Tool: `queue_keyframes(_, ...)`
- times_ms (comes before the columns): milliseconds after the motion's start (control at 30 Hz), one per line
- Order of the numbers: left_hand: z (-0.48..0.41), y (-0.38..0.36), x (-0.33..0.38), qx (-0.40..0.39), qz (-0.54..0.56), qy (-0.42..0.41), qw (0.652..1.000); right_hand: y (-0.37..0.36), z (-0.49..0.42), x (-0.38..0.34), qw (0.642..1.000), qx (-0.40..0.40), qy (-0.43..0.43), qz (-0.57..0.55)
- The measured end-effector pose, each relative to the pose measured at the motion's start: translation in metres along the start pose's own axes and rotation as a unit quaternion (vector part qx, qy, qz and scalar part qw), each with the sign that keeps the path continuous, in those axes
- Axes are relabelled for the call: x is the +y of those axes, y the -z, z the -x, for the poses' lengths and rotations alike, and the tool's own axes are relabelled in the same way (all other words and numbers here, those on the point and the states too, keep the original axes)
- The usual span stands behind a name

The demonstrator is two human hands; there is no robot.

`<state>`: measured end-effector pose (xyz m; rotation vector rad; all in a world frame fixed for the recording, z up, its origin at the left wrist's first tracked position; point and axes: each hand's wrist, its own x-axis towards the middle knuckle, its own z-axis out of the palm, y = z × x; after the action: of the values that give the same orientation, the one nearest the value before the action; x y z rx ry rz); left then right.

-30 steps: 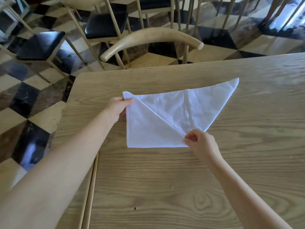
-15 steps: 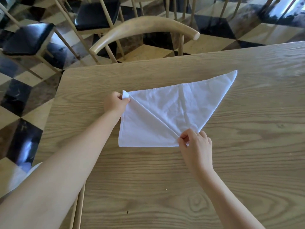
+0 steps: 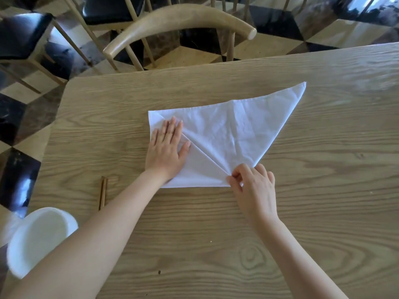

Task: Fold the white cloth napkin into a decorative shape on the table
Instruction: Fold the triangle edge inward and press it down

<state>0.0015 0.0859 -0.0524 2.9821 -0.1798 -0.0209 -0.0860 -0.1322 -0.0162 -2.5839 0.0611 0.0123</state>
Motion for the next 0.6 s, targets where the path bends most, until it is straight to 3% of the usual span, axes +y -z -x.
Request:
queue_keyframes(267,0.010,0.005,0.010,-0.036,-0.020,0.052,0.998,0.007,-0.004,0.009,0.999,-0.016,0.046,0.025)
queue_keyframes(433,0.023,0.006,0.026,-0.005,-0.012,0.081,0.997,0.022,-0.010,0.013,0.997,-0.052,0.005,0.049)
queue_keyframes(533,0.023,0.012,0.026,0.036,0.044,-0.031,0.998,0.018,-0.011,-0.013,0.998,0.027,-0.008,0.053)
queue_keyframes(600,0.021,0.016,0.023,0.027,0.152,-0.097,0.983,-0.003,-0.015,-0.049,0.995,0.049,0.081,-0.010)
